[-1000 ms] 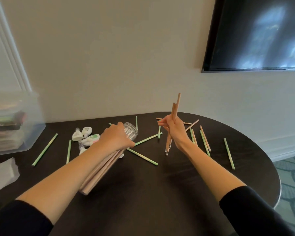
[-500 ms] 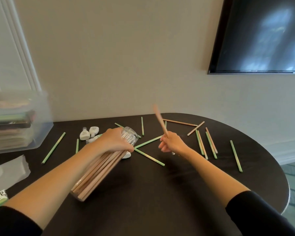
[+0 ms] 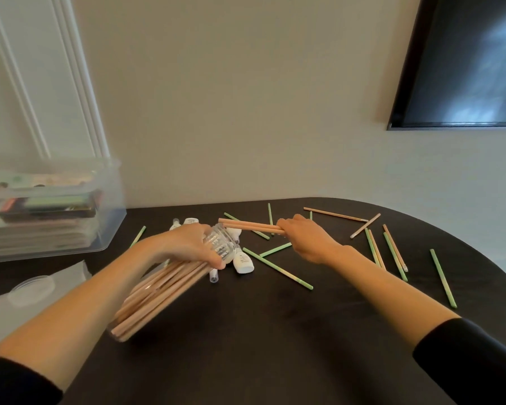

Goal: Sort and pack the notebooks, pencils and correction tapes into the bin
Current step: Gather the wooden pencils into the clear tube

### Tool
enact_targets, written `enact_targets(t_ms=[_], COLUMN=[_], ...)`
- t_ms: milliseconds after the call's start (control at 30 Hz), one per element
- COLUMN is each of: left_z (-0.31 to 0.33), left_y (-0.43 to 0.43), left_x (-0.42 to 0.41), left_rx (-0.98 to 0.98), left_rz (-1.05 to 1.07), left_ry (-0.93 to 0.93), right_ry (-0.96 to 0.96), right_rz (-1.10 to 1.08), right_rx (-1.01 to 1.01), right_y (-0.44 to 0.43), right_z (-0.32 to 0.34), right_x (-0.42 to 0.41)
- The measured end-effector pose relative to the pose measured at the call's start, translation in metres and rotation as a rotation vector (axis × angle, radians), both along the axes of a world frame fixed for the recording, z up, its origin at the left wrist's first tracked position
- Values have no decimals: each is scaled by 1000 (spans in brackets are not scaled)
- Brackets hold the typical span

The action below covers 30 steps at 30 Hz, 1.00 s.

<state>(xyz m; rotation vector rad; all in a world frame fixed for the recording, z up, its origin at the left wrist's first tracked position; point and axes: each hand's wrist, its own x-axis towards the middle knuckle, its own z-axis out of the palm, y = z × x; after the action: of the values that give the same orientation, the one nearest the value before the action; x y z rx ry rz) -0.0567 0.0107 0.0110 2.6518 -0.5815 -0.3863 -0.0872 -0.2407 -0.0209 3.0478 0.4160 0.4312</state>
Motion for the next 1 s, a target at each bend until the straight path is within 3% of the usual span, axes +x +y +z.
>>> enact_targets(t_ms=[267,467,800,1000], left_z=[0,8,6,5], left_y=[12,9,10,11], left_x=[5,1,6,6], left_rx=[-123,246,146,49], left_rz=[52,-80,-116,-107], left_ry=[-47,-254,-211,-137], right_ry=[98,-46,14,53], right_rz=[49,21,26,0], right_rx=[14,-29,16,206], right_y=[11,2,3,7], right_z=[-1,3,-8,-11], right_x=[2,5,6,4])
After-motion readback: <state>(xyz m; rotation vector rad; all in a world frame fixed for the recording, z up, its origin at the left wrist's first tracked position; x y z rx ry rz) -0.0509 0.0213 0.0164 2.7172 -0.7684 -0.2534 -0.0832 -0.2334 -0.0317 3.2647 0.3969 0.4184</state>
